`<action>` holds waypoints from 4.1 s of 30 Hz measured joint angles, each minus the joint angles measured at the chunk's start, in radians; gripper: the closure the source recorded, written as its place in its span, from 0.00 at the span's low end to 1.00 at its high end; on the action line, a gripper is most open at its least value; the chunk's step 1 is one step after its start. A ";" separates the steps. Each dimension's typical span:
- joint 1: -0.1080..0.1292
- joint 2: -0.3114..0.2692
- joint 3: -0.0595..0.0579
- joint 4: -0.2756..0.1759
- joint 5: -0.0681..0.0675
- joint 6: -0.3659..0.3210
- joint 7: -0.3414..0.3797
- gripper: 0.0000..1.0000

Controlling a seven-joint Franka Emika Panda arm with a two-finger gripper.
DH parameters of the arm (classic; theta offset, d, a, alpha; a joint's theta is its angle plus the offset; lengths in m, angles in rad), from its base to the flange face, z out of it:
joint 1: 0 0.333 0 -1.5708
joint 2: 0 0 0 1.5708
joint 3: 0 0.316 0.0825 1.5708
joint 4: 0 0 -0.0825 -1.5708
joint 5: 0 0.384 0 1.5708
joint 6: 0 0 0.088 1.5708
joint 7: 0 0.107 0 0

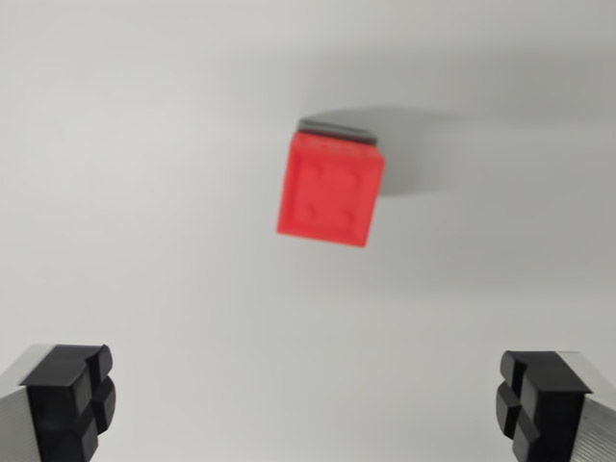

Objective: Destack cube

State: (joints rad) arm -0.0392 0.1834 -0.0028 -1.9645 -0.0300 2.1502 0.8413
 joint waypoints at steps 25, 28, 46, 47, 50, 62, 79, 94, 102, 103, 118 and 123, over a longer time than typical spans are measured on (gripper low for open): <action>-0.004 0.136 -0.016 -0.070 0.024 0.200 0.079 0.00; -0.005 0.159 -0.017 -0.075 0.029 0.227 0.089 0.00; -0.008 0.299 -0.021 -0.081 0.043 0.372 0.111 0.00; -0.008 0.307 -0.021 -0.081 0.043 0.379 0.111 0.00; -0.008 0.326 -0.020 -0.079 0.044 0.397 0.111 0.00; -0.008 0.366 -0.020 -0.074 0.044 0.433 0.111 1.00; -0.008 0.366 -0.020 -0.073 0.045 0.433 0.111 1.00; -0.008 0.366 -0.020 -0.073 0.045 0.433 0.111 1.00; -0.008 0.364 -0.020 -0.074 0.045 0.432 0.111 1.00; -0.008 0.363 -0.020 -0.074 0.045 0.431 0.111 1.00; -0.008 0.328 -0.020 -0.077 0.045 0.402 0.111 1.00; -0.008 0.309 -0.020 -0.080 0.045 0.386 0.111 1.00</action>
State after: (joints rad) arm -0.0475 0.4927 -0.0227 -2.0442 0.0145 2.5363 0.9521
